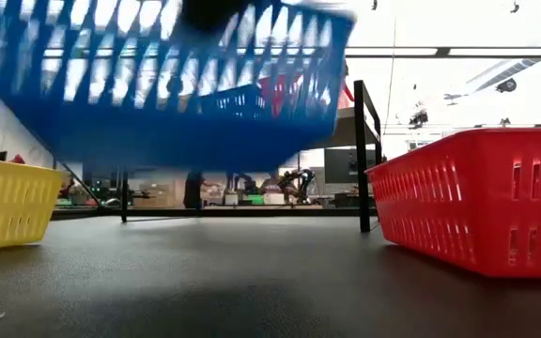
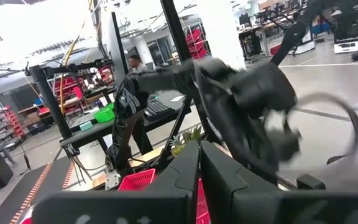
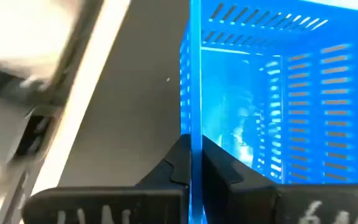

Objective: Stack baskets on shelf by color
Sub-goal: Stack the middle right blue bin on top of the blue bin on the shelf

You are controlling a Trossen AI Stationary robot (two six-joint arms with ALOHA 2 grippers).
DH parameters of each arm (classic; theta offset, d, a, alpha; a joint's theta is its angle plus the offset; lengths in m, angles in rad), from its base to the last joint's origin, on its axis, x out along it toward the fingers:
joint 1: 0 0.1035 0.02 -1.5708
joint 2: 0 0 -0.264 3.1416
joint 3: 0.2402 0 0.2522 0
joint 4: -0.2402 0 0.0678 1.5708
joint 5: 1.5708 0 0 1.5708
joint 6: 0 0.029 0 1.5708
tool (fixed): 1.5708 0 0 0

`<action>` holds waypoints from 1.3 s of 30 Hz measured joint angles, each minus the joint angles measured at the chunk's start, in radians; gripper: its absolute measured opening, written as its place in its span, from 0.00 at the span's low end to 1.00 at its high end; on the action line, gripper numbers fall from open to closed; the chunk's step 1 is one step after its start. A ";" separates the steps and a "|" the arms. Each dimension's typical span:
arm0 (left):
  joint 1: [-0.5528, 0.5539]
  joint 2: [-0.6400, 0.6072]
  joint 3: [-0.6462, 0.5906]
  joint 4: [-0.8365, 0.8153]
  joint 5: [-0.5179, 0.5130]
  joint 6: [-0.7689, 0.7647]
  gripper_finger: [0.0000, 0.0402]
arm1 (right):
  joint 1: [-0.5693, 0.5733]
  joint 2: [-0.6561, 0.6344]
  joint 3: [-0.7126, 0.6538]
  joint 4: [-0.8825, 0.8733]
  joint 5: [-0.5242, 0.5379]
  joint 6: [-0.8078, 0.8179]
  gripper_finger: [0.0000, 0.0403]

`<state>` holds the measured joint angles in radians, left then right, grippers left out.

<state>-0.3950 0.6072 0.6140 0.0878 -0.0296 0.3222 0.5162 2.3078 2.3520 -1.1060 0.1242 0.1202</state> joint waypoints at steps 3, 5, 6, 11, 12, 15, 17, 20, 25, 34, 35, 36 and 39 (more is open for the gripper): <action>0.000 -0.013 -0.003 0.001 0.000 0.000 0.00 | 0.010 -0.070 0.000 -0.063 0.000 -0.133 0.02; 0.000 -0.020 -0.008 0.003 0.000 0.000 0.00 | 0.012 -0.120 0.000 -0.107 0.002 -0.275 0.02; 0.000 -0.022 -0.012 0.009 0.000 0.000 0.00 | 0.012 -0.145 0.000 -0.125 0.006 -0.348 0.02; 0.000 -0.032 -0.017 0.019 -0.003 0.002 0.00 | -0.007 -0.267 0.000 -0.184 0.029 -0.572 0.02; -0.001 -0.034 -0.017 0.019 -0.003 0.003 0.00 | -0.018 -0.288 0.000 -0.196 0.030 -0.618 0.02; -0.001 -0.036 -0.018 0.037 -0.003 0.003 0.00 | -0.055 -0.355 -0.001 -0.213 0.033 -0.764 0.02; -0.001 -0.034 -0.020 0.051 -0.003 0.005 0.00 | -0.087 -0.399 -0.001 -0.214 0.028 -0.842 0.02; -0.001 -0.034 -0.031 0.093 -0.003 0.007 0.00 | -0.154 -0.449 -0.001 -0.231 -0.027 -0.946 0.02; -0.001 -0.035 -0.034 0.142 -0.003 0.040 0.00 | -0.300 -0.494 -0.001 -0.258 -0.189 -1.142 0.02; 0.000 -0.035 -0.034 0.184 -0.007 0.086 0.00 | -0.583 -0.499 -0.002 -0.272 -0.389 -1.461 0.02; 0.000 -0.035 -0.034 0.185 -0.008 0.086 0.00 | -0.610 -0.498 -0.002 -0.272 -0.401 -1.483 0.02; 0.000 -0.035 -0.034 0.185 -0.008 0.087 0.00 | -0.637 -0.497 -0.002 -0.272 -0.412 -1.504 0.02; 0.000 -0.036 -0.032 0.186 -0.013 0.088 0.00 | -0.713 -0.482 -0.002 -0.246 -0.452 -1.519 0.02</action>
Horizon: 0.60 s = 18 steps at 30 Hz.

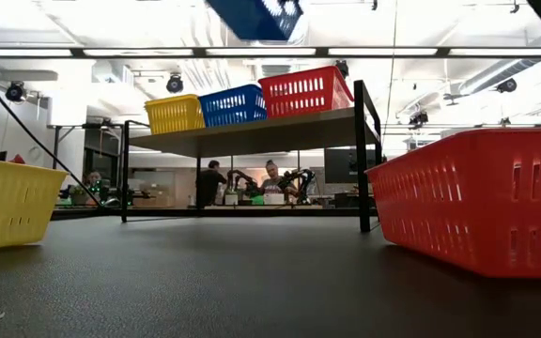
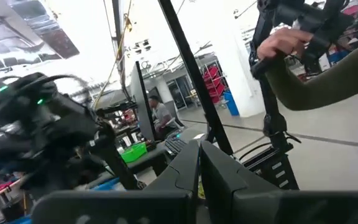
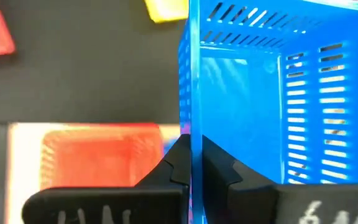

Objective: Stack baskets on shelf by color
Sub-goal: Stack the middle right blue bin on top of the blue bin on the shelf

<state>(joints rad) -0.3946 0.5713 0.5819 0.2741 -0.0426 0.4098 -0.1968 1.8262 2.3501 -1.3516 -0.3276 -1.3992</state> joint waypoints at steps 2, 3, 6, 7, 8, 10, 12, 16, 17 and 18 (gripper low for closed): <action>0.000 0.000 0.000 0.011 -0.020 0.020 0.00 | -0.047 0.016 0.000 0.014 -0.017 -0.001 0.02; 0.000 -0.001 0.000 0.012 -0.030 0.034 0.00 | -0.066 0.027 0.000 0.022 -0.017 -0.001 0.02; 0.000 -0.003 0.000 0.011 -0.075 0.051 0.00 | -0.114 0.058 0.000 0.050 -0.021 0.000 0.02; 0.000 -0.004 0.000 0.011 -0.092 0.052 0.00 | -0.125 0.067 0.000 0.054 -0.021 0.001 0.02; 0.000 -0.005 0.000 0.010 -0.109 0.052 0.00 | -0.137 0.074 0.000 0.057 -0.021 0.001 0.02; 0.000 -0.005 -0.001 0.010 -0.128 0.052 0.00 | -0.153 0.090 0.000 0.050 -0.020 0.003 0.02; 0.000 -0.005 -0.002 0.007 -0.131 0.052 0.00 | -0.161 0.103 0.000 0.047 -0.019 0.012 0.02; 0.000 -0.004 -0.003 0.007 -0.131 0.052 0.00 | -0.161 0.120 0.000 0.043 -0.016 0.012 0.02; 0.000 -0.005 -0.003 0.007 -0.131 0.052 0.00 | -0.161 0.123 0.000 0.041 -0.015 0.012 0.02; 0.000 -0.005 -0.003 0.007 -0.131 0.052 0.00 | -0.162 0.126 0.000 0.038 -0.013 0.012 0.02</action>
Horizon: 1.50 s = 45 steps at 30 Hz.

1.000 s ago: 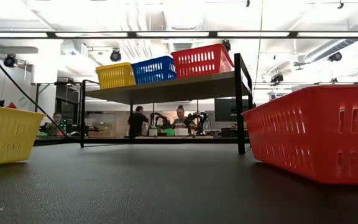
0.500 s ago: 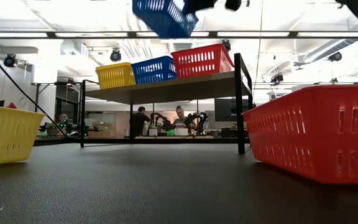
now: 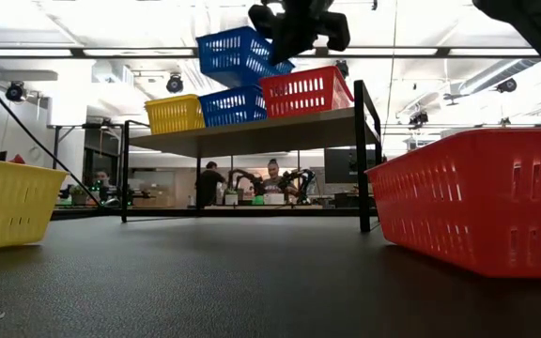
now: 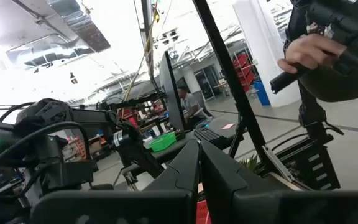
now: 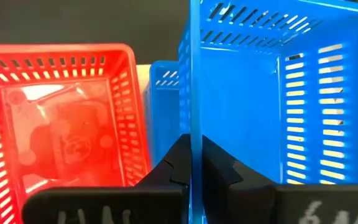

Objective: Stack baskets on shelf by color
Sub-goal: Stack the middle right blue bin on top of the blue bin on the shelf

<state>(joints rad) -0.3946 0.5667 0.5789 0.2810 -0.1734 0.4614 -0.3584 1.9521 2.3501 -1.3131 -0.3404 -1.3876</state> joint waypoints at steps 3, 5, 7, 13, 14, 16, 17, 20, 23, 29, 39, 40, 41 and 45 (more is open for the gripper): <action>0.000 -0.001 0.000 -0.001 0.000 0.000 0.00 | -0.002 0.002 0.000 -0.002 0.001 0.000 0.02; 0.000 -0.002 0.000 -0.001 0.000 0.000 0.00 | -0.005 0.002 0.000 -0.011 0.001 -0.001 0.02; 0.000 -0.003 0.000 -0.001 0.000 0.009 0.00 | -0.012 0.002 0.000 -0.021 0.000 -0.002 0.02; 0.000 -0.003 0.000 -0.001 0.000 0.025 0.00 | -0.028 0.002 0.000 -0.023 0.001 -0.004 0.02; 0.000 -0.003 0.000 -0.001 0.000 0.025 0.00 | -0.028 0.002 -0.001 -0.023 0.000 -0.004 0.02; 0.000 -0.003 0.000 -0.001 0.000 0.025 0.00 | -0.027 0.002 -0.007 -0.023 0.000 -0.012 0.02; 0.000 -0.003 0.000 -0.001 0.000 0.025 0.00 | -0.027 0.002 -0.009 -0.024 -0.001 -0.014 0.02; 0.000 -0.005 0.000 -0.001 0.000 0.025 0.00 | -0.027 0.002 -0.023 -0.023 -0.002 -0.014 0.02; 0.000 -0.005 0.000 -0.001 0.000 0.025 0.00 | -0.027 0.002 -0.044 -0.021 -0.002 -0.014 0.02; 0.000 -0.005 -0.001 -0.001 0.000 0.025 0.00 | -0.027 0.002 -0.091 -0.011 -0.001 -0.049 0.02; 0.000 -0.005 -0.001 -0.001 0.000 0.025 0.00 | -0.027 0.002 -0.128 0.018 0.000 -0.053 0.02; 0.000 -0.005 -0.001 -0.001 0.000 0.025 0.00 | -0.027 0.002 -0.128 0.019 0.000 -0.053 0.02; 0.000 -0.005 -0.001 -0.001 0.000 0.026 0.00 | -0.027 0.002 -0.128 0.020 0.000 -0.052 0.02; 0.000 -0.005 -0.001 -0.001 0.000 0.026 0.00 | -0.027 0.002 -0.128 0.035 0.000 -0.034 0.02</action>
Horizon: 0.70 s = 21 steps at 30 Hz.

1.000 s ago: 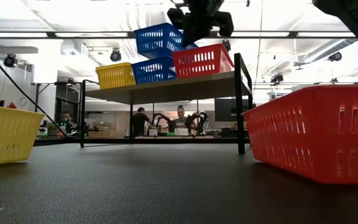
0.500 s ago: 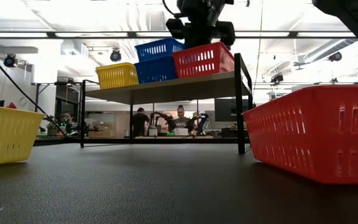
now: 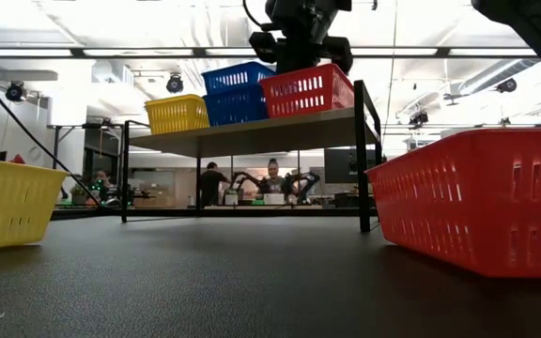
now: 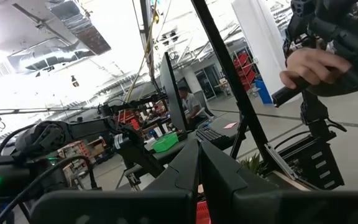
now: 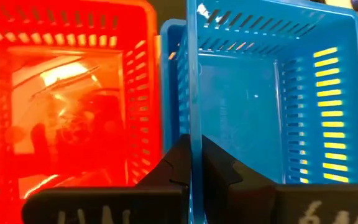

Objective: Stack baskets on shelf by color
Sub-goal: Stack the middle right blue bin on top of the blue bin on the shelf

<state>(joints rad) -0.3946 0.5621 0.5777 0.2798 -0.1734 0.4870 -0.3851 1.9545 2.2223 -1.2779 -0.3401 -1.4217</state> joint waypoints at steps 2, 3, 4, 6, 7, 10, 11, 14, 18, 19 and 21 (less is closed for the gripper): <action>0.000 0.000 0.000 0.000 0.000 0.000 0.00 | 0.000 0.000 0.000 0.022 0.000 0.035 0.02; 0.000 0.000 0.000 0.000 0.000 0.000 0.00 | 0.000 0.000 0.000 0.029 0.000 0.042 0.02; 0.000 0.000 0.000 0.000 0.000 0.000 0.00 | 0.000 0.000 0.000 0.028 0.000 0.044 0.02; 0.000 0.000 0.000 0.000 0.000 0.000 0.00 | 0.000 0.000 0.000 0.026 0.000 0.042 0.02; 0.000 0.000 0.000 0.000 0.000 0.000 0.00 | 0.000 0.000 0.000 0.027 0.000 0.042 0.02; 0.000 0.000 0.000 0.000 0.000 0.000 0.00 | 0.000 0.000 0.000 0.027 0.000 0.042 0.02; 0.000 0.000 0.000 0.000 0.000 0.000 0.00 | 0.000 0.000 0.000 0.027 0.000 0.042 0.02; 0.000 0.000 0.000 0.000 0.000 0.000 0.00 | 0.000 0.000 0.000 0.027 0.000 0.045 0.03; 0.000 0.000 0.000 0.000 0.000 0.000 0.00 | 0.000 0.000 0.000 0.028 0.000 0.063 0.08; 0.000 0.000 -0.001 -0.001 0.000 0.000 0.00 | 0.000 0.000 0.000 0.028 0.000 0.060 0.09; 0.000 0.000 -0.002 -0.001 0.000 0.000 0.00 | 0.000 0.000 0.000 0.026 0.001 0.040 0.11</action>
<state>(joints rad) -0.3946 0.5621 0.5757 0.2787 -0.1734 0.4870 -0.3851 1.9545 2.2223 -1.2517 -0.3395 -1.3815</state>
